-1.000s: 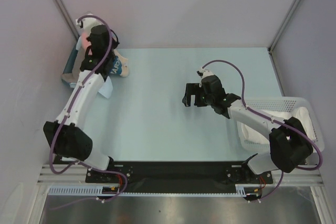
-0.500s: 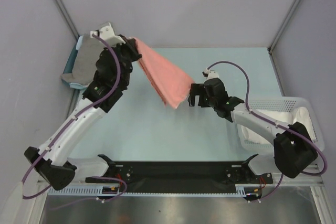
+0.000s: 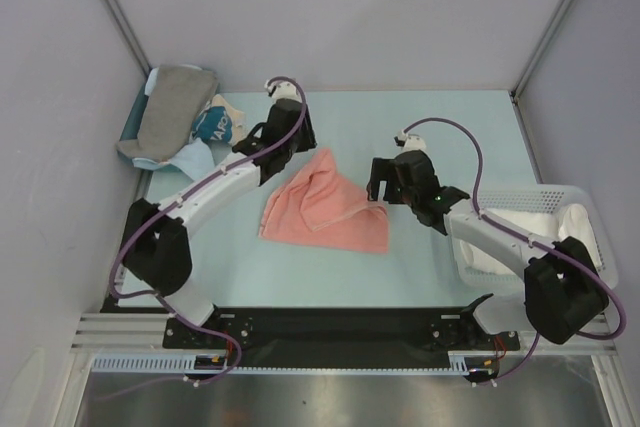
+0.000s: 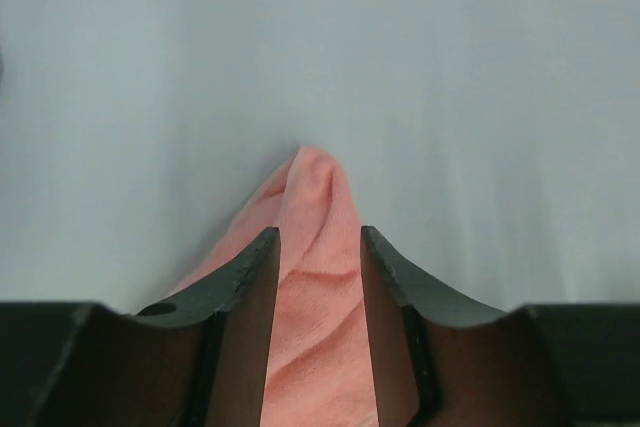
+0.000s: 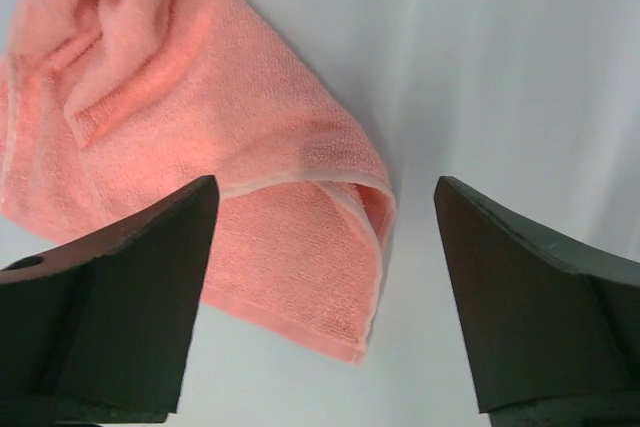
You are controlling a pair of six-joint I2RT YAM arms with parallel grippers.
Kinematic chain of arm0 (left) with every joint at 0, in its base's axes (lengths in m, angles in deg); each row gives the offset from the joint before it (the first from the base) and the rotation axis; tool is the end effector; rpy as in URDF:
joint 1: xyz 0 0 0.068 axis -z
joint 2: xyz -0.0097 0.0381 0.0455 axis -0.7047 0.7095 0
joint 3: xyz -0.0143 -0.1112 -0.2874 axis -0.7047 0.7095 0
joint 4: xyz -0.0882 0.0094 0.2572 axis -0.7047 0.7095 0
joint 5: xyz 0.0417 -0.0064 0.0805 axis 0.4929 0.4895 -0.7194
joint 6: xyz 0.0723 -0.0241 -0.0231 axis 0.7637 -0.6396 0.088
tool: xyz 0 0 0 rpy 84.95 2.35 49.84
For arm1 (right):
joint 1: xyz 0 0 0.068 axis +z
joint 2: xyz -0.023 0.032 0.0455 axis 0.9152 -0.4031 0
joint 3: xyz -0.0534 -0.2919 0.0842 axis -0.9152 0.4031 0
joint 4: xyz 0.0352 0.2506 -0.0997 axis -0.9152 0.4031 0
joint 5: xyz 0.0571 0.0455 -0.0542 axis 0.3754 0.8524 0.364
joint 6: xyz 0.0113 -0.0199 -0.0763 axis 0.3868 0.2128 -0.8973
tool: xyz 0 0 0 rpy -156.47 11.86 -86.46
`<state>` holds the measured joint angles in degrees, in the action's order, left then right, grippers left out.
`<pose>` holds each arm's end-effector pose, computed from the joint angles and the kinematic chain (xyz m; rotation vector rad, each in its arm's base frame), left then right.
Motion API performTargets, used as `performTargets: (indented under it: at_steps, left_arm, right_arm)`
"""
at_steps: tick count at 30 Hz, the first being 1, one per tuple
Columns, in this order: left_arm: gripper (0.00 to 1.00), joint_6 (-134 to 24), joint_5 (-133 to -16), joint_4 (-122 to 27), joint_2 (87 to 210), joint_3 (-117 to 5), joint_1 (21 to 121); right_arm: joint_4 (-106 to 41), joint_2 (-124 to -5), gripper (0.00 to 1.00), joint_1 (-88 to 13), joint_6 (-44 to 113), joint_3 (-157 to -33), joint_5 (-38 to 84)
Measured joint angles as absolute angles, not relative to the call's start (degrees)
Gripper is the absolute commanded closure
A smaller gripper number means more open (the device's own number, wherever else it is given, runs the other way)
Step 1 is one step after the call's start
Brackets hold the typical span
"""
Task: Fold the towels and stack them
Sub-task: Move the towel to the center of the board, then flatten out the crumpled towel
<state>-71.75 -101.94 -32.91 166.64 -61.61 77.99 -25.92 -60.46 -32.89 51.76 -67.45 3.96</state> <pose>0.3680 -0.2138 0.3355 -0.1122 2.0442 -0.3232 0.2744 0.1641 0.2543 -0.0654 2.2001 0.3441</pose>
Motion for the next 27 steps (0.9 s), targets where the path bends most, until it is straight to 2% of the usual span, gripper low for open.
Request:
performTargets:
  at_steps: [2,3,4,6,7,12,17,21,27]
  left_arm:
    - [0.57,-73.13,-101.46,-32.45,165.18,-58.29,77.82]
    - [0.59,-73.45,-101.44,-32.32,164.68,-57.68,77.82]
    - [0.6,-74.15,-101.46,-32.5,162.88,-55.56,77.82]
    - [0.62,-75.64,-101.46,-32.43,158.16,-50.62,77.82]
    - [0.63,-76.49,-101.38,-32.71,155.58,-47.93,77.82]
    - [0.64,-80.86,-100.74,-34.68,143.28,-32.52,78.6]
    - [0.64,-84.23,-102.27,-34.2,138.32,-21.0,80.64]
    - [0.6,-85.45,-104.28,-33.33,135.15,-15.63,80.68]
    - [0.56,-85.83,-106.64,-33.85,133.18,-13.03,80.68]
  right_arm:
    - [-25.7,-61.01,0.21,-32.91,52.27,-67.45,4.05]
    - [-25.27,-61.29,0.21,-32.8,52.92,-67.45,4.18]
    - [-24.57,-61.49,0.27,-32.34,53.84,-67.4,3.81]
    - [-24.04,-61.42,0.29,-30.94,55.46,-66.55,2.78]
    - [-23.87,-61.03,0.34,-29.87,56.49,-65.44,2.19]
    - [-21.75,-56.99,0.42,-26.35,61.42,-56.45,-0.08]
    - [-18.27,-56.16,0.43,-21.35,66.76,-53.57,-3.95]
    - [-18.23,-56.09,0.51,-18.9,69.99,-52.61,-5.06]
    - [-18.38,-56.29,0.55,-18.31,73.34,-52.39,-6.18]
